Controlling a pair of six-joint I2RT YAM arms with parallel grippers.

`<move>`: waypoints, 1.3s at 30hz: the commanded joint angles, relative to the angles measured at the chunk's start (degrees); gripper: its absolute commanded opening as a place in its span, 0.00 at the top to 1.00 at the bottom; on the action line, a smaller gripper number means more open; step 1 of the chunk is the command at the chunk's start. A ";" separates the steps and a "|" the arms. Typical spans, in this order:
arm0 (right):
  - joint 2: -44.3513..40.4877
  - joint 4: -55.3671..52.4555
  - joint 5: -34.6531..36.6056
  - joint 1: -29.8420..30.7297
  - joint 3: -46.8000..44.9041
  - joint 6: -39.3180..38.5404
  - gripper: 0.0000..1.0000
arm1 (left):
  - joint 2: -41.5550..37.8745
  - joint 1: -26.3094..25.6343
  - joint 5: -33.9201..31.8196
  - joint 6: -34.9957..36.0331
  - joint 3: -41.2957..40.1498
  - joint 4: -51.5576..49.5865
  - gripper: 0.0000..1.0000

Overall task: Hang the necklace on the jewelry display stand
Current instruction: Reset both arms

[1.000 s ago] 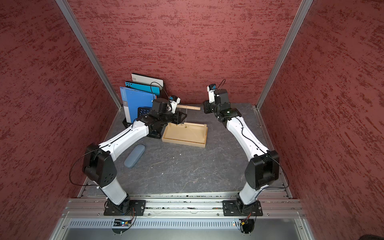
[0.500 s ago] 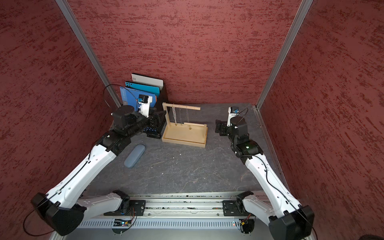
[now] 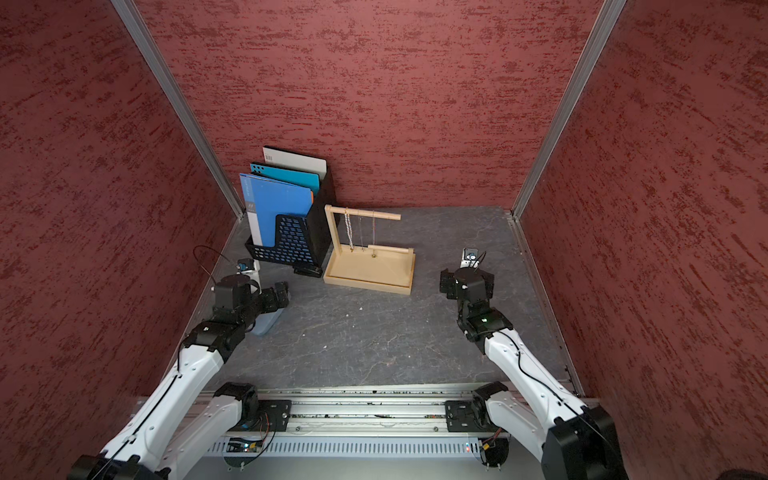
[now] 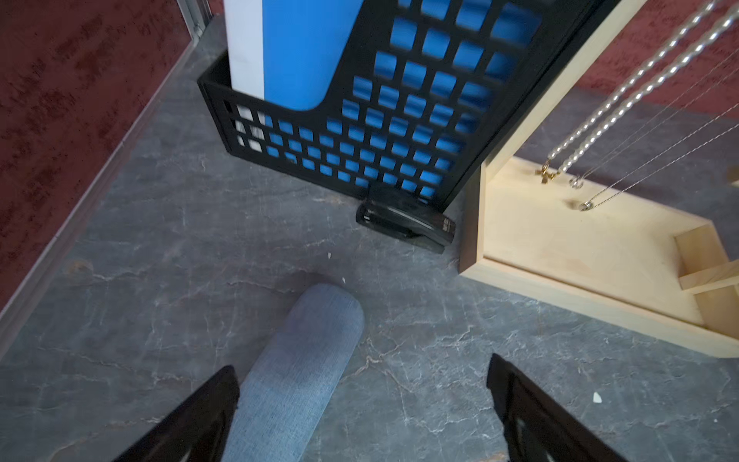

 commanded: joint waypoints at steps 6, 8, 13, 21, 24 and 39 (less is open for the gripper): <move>11.46 36.05 1.59 -0.86 -11.20 -6.54 0.01 | 2.85 -0.49 -4.22 11.51 -10.50 22.86 0.01; 14.51 42.03 1.96 -1.12 -12.07 -6.99 0.01 | 4.58 -0.35 -5.02 11.09 -12.47 28.35 0.00; 20.09 43.97 0.38 -2.95 -8.70 -9.29 0.01 | 11.77 0.44 -3.28 10.32 -13.55 38.96 0.01; 27.09 50.02 -6.99 -10.76 -7.89 -7.86 0.01 | 26.91 3.51 1.45 11.46 -9.92 56.03 0.01; 27.54 50.86 -11.77 -13.41 -8.47 -5.57 0.01 | 31.84 4.51 3.74 12.63 -7.15 58.50 0.00; 30.57 53.54 -15.55 -15.97 -8.71 -4.40 0.01 | 41.58 8.94 8.55 8.84 -7.96 69.95 0.00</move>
